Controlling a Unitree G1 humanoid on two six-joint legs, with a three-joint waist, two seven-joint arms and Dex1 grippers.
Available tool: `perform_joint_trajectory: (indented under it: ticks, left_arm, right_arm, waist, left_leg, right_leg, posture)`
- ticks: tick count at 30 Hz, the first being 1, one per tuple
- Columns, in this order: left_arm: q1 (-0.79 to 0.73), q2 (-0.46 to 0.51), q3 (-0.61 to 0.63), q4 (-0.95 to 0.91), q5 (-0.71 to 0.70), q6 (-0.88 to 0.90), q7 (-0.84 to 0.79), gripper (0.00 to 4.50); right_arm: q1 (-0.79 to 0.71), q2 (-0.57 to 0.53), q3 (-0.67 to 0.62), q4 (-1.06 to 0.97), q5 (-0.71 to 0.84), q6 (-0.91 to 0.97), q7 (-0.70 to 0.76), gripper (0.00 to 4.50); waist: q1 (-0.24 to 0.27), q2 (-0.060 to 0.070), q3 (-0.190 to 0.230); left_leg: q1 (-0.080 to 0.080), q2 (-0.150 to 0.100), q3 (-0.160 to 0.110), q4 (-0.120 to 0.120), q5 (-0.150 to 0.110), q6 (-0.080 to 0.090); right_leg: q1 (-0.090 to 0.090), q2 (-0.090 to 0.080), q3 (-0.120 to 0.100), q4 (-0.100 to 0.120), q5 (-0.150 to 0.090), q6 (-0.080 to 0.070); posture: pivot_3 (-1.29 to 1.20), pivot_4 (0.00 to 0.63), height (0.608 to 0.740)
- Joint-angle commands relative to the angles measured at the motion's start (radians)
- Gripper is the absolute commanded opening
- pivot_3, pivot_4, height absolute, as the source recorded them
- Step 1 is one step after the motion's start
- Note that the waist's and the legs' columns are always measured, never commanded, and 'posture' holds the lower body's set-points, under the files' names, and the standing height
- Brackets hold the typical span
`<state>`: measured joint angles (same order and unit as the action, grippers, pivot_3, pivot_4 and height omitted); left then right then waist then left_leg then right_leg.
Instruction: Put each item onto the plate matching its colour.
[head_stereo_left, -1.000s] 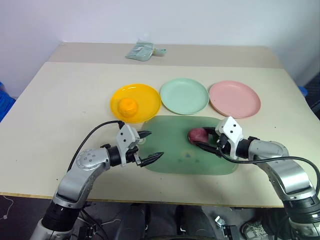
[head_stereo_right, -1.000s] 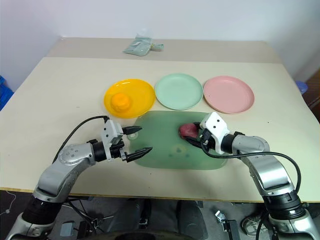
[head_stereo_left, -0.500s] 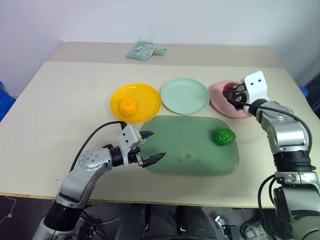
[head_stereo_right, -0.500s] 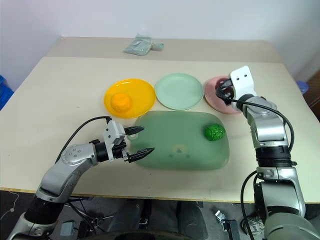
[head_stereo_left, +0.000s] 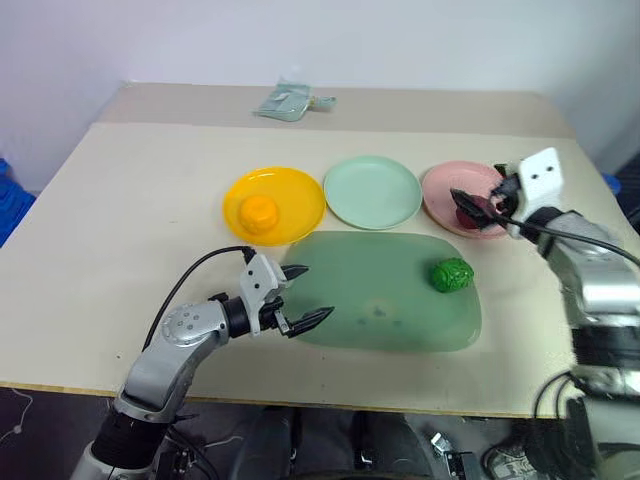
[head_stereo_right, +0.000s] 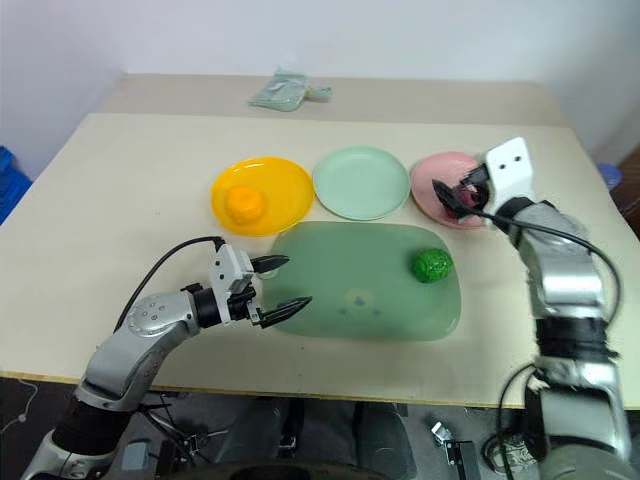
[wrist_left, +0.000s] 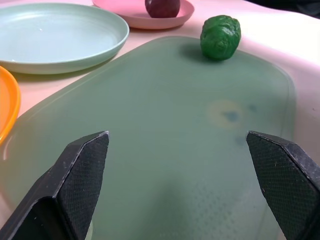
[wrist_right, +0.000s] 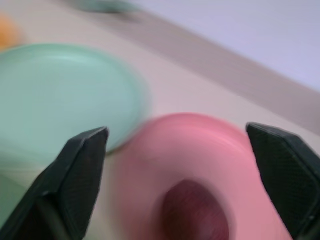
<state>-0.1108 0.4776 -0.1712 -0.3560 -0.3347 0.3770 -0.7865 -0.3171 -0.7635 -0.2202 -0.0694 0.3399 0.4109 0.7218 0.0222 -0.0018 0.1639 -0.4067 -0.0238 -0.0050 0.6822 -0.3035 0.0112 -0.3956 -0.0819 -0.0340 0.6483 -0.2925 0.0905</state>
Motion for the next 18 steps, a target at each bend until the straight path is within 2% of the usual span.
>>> perform_joint_trajectory:
  ticks: [1,5,12,15,18]
  left_arm:
    - [-0.01,0.006,0.001,0.011,0.008,-0.046,-0.022,4.5]
    - [-0.038,0.001,-0.007,0.044,0.01,-0.062,-0.041,4.5]
    - [-0.057,0.002,-0.01,0.048,0.013,-0.056,-0.052,4.5]
    - [-0.056,0.006,-0.001,0.034,0.012,-0.045,-0.047,4.5]
    - [-0.048,0.011,0.007,0.018,0.009,-0.035,-0.039,4.5]
  right_arm:
    - [0.122,-0.068,-0.045,-0.155,0.106,0.06,0.144,4.48]
    - [0.198,-0.085,-0.032,-0.197,0.099,0.071,0.159,4.48]
    - [0.197,-0.057,0.058,-0.131,0.001,0.033,0.126,4.48]
    - [0.2,-0.047,0.07,-0.097,-0.012,0.02,0.126,3.62]
    - [0.204,-0.049,0.07,-0.074,-0.023,-0.014,0.139,2.27]
  waist:
    - [-0.007,0.0,0.0]
    - [-0.017,0.001,0.0]
    - [-0.009,0.001,-0.001]
    - [-0.008,0.001,-0.001]
    - [-0.009,0.001,-0.001]
  left_leg:
    - [0.0,0.0,0.0,0.0,0.0,0.001]
    - [0.003,0.001,0.0,0.0,0.0,0.001]
    - [0.003,0.0,0.0,0.0,0.0,0.001]
    - [0.003,0.0,0.0,0.0,0.0,0.0]
    - [0.003,0.0,0.0,0.0,0.0,0.0]
  right_leg:
    - [0.0,0.0,0.0,0.0,0.0,0.0]
    - [0.001,0.0,0.001,0.001,0.0,0.0]
    - [0.002,0.0,0.001,0.001,0.0,0.0]
    - [0.002,0.0,0.001,0.0,0.0,0.0]
    - [0.002,0.0,0.001,0.0,0.0,0.0]
  posture:
    - [0.0,0.15,0.74]
    - [0.0,0.15,0.74]
    - [0.0,0.15,0.74]
    - [0.0,0.15,0.74]
    - [0.0,0.15,0.74]
